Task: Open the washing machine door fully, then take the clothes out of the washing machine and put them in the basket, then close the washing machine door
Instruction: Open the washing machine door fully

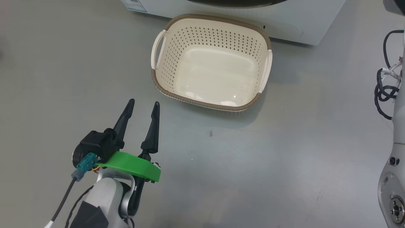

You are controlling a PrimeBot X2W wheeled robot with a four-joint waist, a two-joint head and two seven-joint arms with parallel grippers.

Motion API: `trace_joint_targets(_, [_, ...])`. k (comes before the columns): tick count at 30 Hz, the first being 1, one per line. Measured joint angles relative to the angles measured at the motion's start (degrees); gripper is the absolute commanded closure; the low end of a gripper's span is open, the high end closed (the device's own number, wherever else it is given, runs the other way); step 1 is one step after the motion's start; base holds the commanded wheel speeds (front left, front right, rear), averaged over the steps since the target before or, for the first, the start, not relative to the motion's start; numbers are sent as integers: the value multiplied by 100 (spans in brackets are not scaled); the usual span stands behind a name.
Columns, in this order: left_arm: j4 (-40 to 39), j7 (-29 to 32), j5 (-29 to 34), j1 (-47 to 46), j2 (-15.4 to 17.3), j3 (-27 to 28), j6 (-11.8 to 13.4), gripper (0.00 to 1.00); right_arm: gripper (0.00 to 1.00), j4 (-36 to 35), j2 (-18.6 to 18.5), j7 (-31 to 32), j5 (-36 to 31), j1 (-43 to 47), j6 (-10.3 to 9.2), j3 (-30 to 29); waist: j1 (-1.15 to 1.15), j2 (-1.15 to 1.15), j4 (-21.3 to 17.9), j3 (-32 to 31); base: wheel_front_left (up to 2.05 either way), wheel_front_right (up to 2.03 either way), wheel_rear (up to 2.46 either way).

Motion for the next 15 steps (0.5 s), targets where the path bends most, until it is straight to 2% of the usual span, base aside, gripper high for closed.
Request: trace_joint_targets(15, [129,0,-31,-120,-13,-96,1,0,100,488,111,278,524,-647,-99,-157,-1,0,243,301,0,0,0])
